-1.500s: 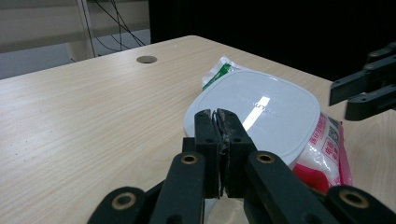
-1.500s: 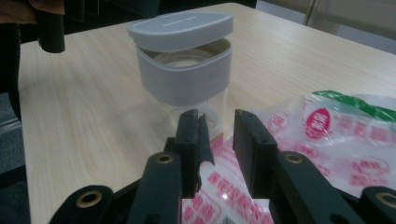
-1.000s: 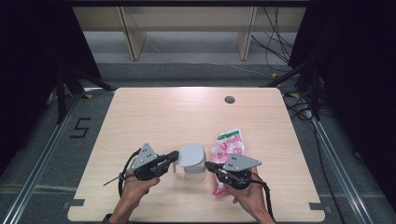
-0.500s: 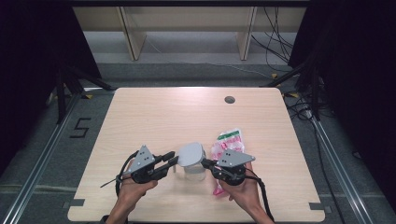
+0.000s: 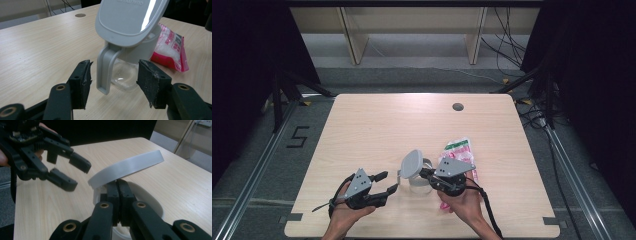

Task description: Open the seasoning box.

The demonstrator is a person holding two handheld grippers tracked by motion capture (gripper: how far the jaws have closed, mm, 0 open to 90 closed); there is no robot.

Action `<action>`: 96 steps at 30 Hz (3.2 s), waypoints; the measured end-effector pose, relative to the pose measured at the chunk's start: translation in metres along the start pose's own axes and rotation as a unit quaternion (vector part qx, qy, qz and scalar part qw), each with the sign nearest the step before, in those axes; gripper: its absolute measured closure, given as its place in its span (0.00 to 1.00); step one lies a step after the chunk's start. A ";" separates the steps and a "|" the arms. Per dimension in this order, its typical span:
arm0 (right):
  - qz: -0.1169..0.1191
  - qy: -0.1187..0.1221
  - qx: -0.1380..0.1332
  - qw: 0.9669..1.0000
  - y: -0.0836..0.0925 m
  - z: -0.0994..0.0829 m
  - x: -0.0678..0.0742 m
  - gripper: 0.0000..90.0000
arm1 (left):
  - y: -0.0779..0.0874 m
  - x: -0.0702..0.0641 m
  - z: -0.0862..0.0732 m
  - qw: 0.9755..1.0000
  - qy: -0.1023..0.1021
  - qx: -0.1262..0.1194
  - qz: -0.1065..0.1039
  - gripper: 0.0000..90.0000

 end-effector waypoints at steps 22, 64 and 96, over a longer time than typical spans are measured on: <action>-0.036 0.001 -0.014 0.999 0.028 0.001 -0.019 0.93 | -0.004 0.007 -0.017 0.999 0.049 0.003 0.010 0.38; -0.083 -0.210 0.115 0.967 0.026 -0.095 -0.122 0.69 | -0.010 0.014 -0.021 0.997 0.070 0.024 0.015 0.28; -0.115 -0.174 0.091 0.974 0.099 -0.127 -0.081 0.99 | -0.007 0.013 -0.020 0.995 0.093 0.014 0.018 0.28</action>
Point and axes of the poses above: each handheld gripper's, and its own axes: y roughly backward along the jaws, z roughly out of its top, x roughly to its left, the point moved 1 cm from there along -y, roughly forward along the jaws, and after that the axes turned 8 degrees about x, right-handed, at the moved point
